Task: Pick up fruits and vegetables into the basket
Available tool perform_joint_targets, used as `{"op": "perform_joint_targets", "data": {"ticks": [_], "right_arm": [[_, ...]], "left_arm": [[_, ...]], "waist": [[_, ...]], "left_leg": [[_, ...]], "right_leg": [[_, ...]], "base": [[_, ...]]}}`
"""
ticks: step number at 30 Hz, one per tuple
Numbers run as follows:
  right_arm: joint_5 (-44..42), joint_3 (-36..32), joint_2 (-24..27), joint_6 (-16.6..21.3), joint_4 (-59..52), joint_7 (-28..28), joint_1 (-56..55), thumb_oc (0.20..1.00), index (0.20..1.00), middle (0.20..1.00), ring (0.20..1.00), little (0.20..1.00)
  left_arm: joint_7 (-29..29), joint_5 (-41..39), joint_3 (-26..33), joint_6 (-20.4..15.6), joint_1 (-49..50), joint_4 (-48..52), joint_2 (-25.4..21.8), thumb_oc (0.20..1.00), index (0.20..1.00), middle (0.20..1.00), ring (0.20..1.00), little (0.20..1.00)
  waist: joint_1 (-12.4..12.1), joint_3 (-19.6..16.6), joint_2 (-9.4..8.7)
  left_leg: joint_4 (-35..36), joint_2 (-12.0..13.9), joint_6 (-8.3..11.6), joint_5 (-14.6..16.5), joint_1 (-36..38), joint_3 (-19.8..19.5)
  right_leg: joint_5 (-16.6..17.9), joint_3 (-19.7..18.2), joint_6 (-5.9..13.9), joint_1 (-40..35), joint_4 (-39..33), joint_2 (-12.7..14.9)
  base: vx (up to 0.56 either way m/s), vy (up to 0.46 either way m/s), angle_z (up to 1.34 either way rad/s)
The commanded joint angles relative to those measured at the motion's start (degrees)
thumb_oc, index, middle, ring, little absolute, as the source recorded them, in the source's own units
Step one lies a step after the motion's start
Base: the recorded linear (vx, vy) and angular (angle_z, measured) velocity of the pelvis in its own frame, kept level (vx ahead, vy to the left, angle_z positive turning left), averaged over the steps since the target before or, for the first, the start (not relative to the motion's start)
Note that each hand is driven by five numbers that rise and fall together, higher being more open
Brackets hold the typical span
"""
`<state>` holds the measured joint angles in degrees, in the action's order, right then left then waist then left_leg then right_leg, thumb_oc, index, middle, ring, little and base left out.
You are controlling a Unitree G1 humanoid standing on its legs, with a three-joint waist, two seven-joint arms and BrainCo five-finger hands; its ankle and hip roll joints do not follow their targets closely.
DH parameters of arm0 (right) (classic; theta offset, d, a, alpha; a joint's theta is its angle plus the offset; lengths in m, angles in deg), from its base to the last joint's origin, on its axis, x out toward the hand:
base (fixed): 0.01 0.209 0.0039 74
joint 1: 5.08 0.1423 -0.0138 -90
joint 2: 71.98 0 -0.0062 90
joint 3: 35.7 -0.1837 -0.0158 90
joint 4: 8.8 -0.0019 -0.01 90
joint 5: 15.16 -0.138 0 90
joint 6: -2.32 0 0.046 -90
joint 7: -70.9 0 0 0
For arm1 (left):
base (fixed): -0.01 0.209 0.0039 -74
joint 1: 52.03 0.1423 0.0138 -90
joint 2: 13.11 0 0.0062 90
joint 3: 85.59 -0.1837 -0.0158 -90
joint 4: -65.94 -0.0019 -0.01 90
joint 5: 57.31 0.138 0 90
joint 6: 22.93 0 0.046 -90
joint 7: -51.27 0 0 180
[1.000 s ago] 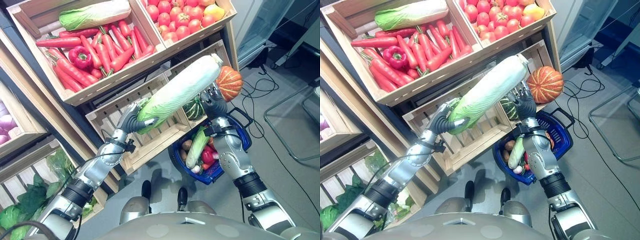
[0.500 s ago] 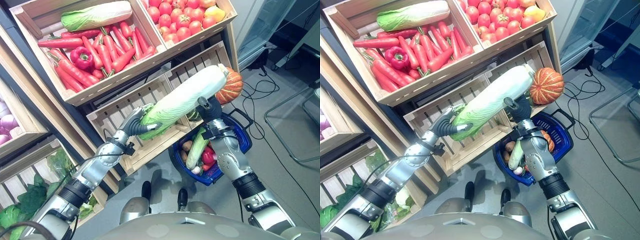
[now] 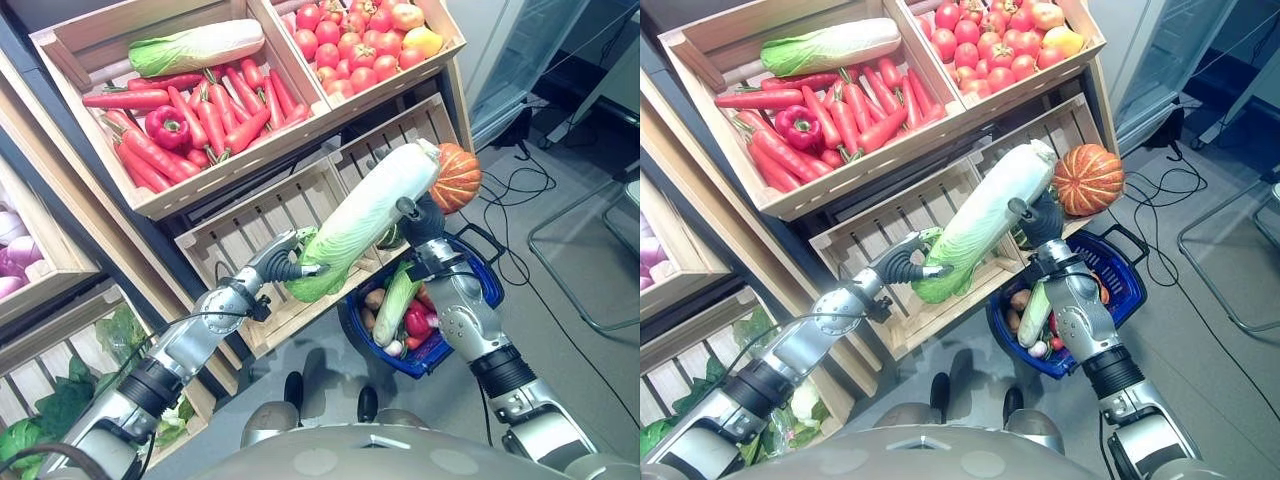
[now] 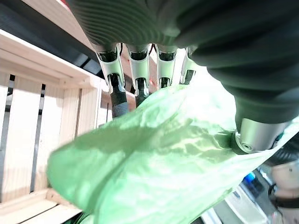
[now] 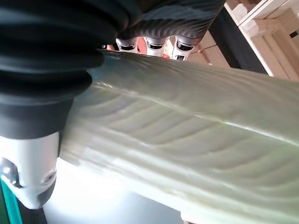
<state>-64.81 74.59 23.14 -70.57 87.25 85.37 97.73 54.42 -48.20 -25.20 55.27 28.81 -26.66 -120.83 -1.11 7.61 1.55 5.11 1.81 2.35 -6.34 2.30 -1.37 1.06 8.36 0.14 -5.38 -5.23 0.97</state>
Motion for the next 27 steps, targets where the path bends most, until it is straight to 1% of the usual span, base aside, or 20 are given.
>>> {"op": "perform_joint_targets", "data": {"ticks": [1,2,3,4,7,9,14,17,20,23,24,26,27], "right_arm": [[-2.82,0.95,-0.77,0.63,-6.16,4.23,2.02,0.680,0.680,0.680,0.680,0.680],[-3.11,1.05,-0.64,0.20,-6.08,4.79,2.06,0.416,0.416,0.416,0.416,0.416],[-3.32,1.20,-0.52,-0.06,-6.09,5.04,2.11,0.256,0.256,0.256,0.256,0.256],[-3.67,1.52,-0.35,-0.56,-6.10,5.67,2.18,0.200,0.200,0.200,0.200,0.200],[-4.93,2.21,0.56,-2.40,-5.50,7.81,2.24,0.200,0.200,0.200,0.200,0.200],[-4.66,2.66,0.69,-2.78,-5.14,8.50,1.97,0.200,0.200,0.200,0.200,0.200],[-5.01,2.75,1.31,-5.01,-4.54,9.54,0.94,0.200,0.200,0.200,0.200,0.200],[-5.22,2.56,1.26,-5.22,-4.12,9.45,0.08,0.200,0.200,0.200,0.200,0.200],[-5.10,1.76,1.35,-5.03,-3.06,7.26,-0.28,0.200,0.200,0.200,0.200,0.200],[-5.34,0.28,0.76,-3.90,-1.27,4.37,-0.86,0.200,0.200,0.200,0.200,0.200],[-5.34,0.30,0.76,-3.90,-1.26,4.37,-0.89,0.200,0.200,0.200,0.200,0.200],[-4.00,-2.35,0.02,-2.17,0.98,-0.40,-2.14,0.200,0.200,0.200,0.200,0.200],[-3.80,-3.05,-0.17,-1.78,1.40,-1.71,-2.49,0.200,0.200,0.200,0.200,0.200]], "left_arm": [[2.30,2.40,-2.89,-1.55,-4.54,2.60,-1.82,0.200,0.200,0.200,0.200,0.200],[2.63,2.65,-3.04,-1.46,-4.80,2.71,-2.13,0.200,0.200,0.200,0.200,0.200],[2.68,2.68,-3.15,-1.42,-4.89,2.74,-2.29,0.200,0.200,0.200,0.200,0.200],[2.99,2.70,-3.22,-1.30,-5.07,2.89,-2.57,0.200,0.200,0.200,0.200,0.200],[3.21,2.87,-3.11,-1.38,-5.33,2.88,-3.51,0.200,0.200,0.200,0.200,0.200],[3.06,2.60,-2.99,-0.98,-5.45,2.77,-3.75,0.200,0.200,0.200,0.200,0.200],[2.21,2.96,-1.79,-0.87,-4.44,2.39,-4.07,0.200,0.200,0.200,0.200,0.200],[1.41,3.70,-1.04,-1.35,-3.54,1.94,-4.15,0.200,0.200,0.200,0.200,0.200],[-1.28,3.74,-0.12,0.02,-2.92,1.50,-4.59,0.200,0.200,0.200,0.200,0.200],[-4.09,4.22,1.35,1.03,-2.33,0.32,-4.20,0.200,0.200,0.200,0.200,0.200],[-4.09,4.22,1.34,1.03,-2.29,0.31,-4.19,0.200,0.200,0.200,0.200,0.200],[-6.80,5.61,3.40,1.97,-0.90,-0.95,-3.83,1.000,1.000,1.000,1.000,1.000],[-7.59,6.08,3.97,2.09,-0.37,-1.16,-3.77,1.000,1.000,1.000,1.000,1.000]], "waist": [[0.27,-2.25,-2.00],[0.28,-2.26,-2.00],[0.29,-2.27,-2.01],[0.27,-2.33,-2.01],[0.17,-2.40,-2.01],[0.16,-2.46,-2.07],[0.09,-2.53,-2.22],[0.06,-2.51,-2.23],[0.07,-2.28,-2.22],[0.03,-2.19,-2.31],[0.01,-2.14,-2.27],[0.04,-1.97,-2.29],[0.06,-1.87,-2.28]], "left_leg": [[-0.11,-2.29,-2.10,7.24,1.55,1.41],[-0.11,-2.32,-2.14,7.23,1.52,1.40],[-0.11,-2.32,-2.15,7.23,1.49,1.40],[-0.11,-2.32,-2.15,7.21,1.44,1.39],[-0.11,-2.27,-2.12,7.19,1.40,1.33],[-0.11,-2.27,-2.10,7.15,1.30,1.28],[-0.11,-2.18,-2.12,7.10,1.21,1.31],[-0.11,-2.11,-2.12,7.06,1.13,1.42],[-0.11,-2.00,-2.07,7.31,1.28,1.54],[-0.11,-2.04,-2.10,6.99,0.91,1.60],[-0.11,-1.98,-2.06,7.34,1.22,1.61],[-0.11,-2.03,-2.10,7.00,0.90,1.79],[-0.11,-2.04,-2.11,7.00,0.91,1.83]], "right_leg": [[-0.26,-0.95,5.13,0.80,0.23,2.40],[-0.27,-0.94,5.12,0.82,0.23,2.39],[-0.25,-0.96,5.13,0.86,0.23,2.41],[-0.23,-0.98,5.15,0.95,0.23,2.44],[-0.21,-0.88,5.22,0.99,0.23,2.51],[-0.20,-0.93,5.24,1.08,0.23,2.53],[-0.14,-0.95,5.24,1.17,0.23,2.55],[-0.10,-0.99,5.24,1.27,0.23,2.55],[-0.24,-1.07,5.28,1.17,0.23,2.48],[0.10,-0.99,5.20,1.54,0.23,2.51],[-0.19,-1.01,5.23,1.24,0.23,2.45],[0.09,-0.92,5.16,1.54,0.23,2.50],[0.08,-0.95,5.13,1.52,0.23,2.48]], "base": [[0.00,0.000,0.00],[0.00,0.000,0.00],[0.00,0.000,0.00],[0.00,0.000,0.00],[0.00,0.000,0.00],[0.00,0.000,0.00],[0.00,0.000,0.00],[0.00,0.000,0.00],[0.00,0.000,0.00],[0.01,-0.002,0.00],[0.00,0.000,0.00],[0.02,-0.002,-0.01],[0.04,0.000,-0.04]]}}
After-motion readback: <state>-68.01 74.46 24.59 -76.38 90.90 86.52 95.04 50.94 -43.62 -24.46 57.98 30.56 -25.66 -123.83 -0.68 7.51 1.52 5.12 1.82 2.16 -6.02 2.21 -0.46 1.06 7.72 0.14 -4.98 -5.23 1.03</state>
